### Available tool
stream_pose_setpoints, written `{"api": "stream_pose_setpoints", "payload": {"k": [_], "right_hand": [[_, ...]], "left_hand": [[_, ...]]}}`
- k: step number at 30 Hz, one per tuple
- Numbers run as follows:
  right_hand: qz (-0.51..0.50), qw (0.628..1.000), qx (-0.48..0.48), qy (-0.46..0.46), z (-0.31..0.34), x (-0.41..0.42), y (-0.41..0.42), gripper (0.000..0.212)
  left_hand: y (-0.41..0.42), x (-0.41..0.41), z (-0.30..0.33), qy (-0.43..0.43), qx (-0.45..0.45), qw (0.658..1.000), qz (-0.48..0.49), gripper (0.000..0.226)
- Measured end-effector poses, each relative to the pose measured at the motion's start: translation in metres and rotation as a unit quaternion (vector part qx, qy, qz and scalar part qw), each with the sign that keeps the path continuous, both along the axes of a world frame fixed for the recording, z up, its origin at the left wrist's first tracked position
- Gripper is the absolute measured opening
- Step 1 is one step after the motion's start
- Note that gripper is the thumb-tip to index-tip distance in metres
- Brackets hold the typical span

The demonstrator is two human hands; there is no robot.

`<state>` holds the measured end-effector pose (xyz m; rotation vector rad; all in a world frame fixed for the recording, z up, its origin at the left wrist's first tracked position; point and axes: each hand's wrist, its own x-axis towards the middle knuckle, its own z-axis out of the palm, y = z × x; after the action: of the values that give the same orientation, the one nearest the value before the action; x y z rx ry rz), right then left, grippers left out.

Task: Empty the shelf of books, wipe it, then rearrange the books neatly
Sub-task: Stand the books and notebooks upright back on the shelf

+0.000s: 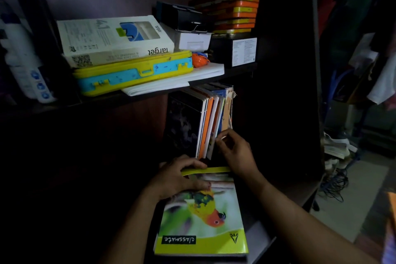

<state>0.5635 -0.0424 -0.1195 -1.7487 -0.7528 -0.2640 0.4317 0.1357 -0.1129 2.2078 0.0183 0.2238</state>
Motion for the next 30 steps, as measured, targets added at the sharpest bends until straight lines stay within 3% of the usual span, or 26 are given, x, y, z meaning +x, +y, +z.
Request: {"api": "stream_pose_setpoints", "payload": {"k": [2,8,13,16,18,20,22,24,25,28,30], "right_hand": [[0.009,1.0,0.012,0.019,0.0,0.001,0.001,0.007],[-0.006,0.998,-0.045,0.039,0.003,0.002,0.006,0.006],[-0.109,0.98,-0.14,0.094,0.007,0.008,0.012,0.041],[-0.106,0.981,-0.12,0.114,0.008,0.008,0.011,0.039],[-0.064,0.995,-0.054,0.053,0.008,-0.002,0.003,0.02],[-0.011,0.993,-0.047,-0.106,0.008,-0.016,-0.008,0.031],[0.004,0.956,-0.135,-0.261,0.009,-0.028,-0.015,0.048],[-0.007,0.921,-0.176,-0.347,0.01,-0.035,-0.017,0.053],[-0.008,0.917,-0.166,-0.362,0.011,-0.036,-0.017,0.05],[-0.02,0.936,-0.106,-0.336,0.008,-0.028,-0.024,0.043],[-0.054,0.958,-0.067,-0.275,0.006,-0.024,-0.029,0.032]], "left_hand": [[-0.001,-0.002,0.001,0.006,0.006,1.0,-0.007,0.058],[-0.002,-0.003,0.002,-0.031,-0.092,0.995,-0.015,0.05],[0.003,-0.003,0.0,-0.096,-0.166,0.981,0.021,0.046],[0.007,-0.002,0.001,-0.13,-0.251,0.958,0.041,0.049],[0.006,-0.001,0.004,-0.147,-0.296,0.942,0.058,0.048],[0.005,0.0,0.007,-0.154,-0.329,0.929,0.073,0.043],[0.008,0.0,0.007,-0.156,-0.359,0.917,0.082,0.041],[0.01,0.0,0.007,-0.148,-0.395,0.904,0.066,0.068],[0.01,-0.001,0.009,-0.137,-0.419,0.896,0.056,0.081],[0.006,-0.009,0.017,-0.127,-0.479,0.868,0.018,0.065],[0.002,-0.013,0.02,-0.119,-0.478,0.87,-0.008,0.073]]}}
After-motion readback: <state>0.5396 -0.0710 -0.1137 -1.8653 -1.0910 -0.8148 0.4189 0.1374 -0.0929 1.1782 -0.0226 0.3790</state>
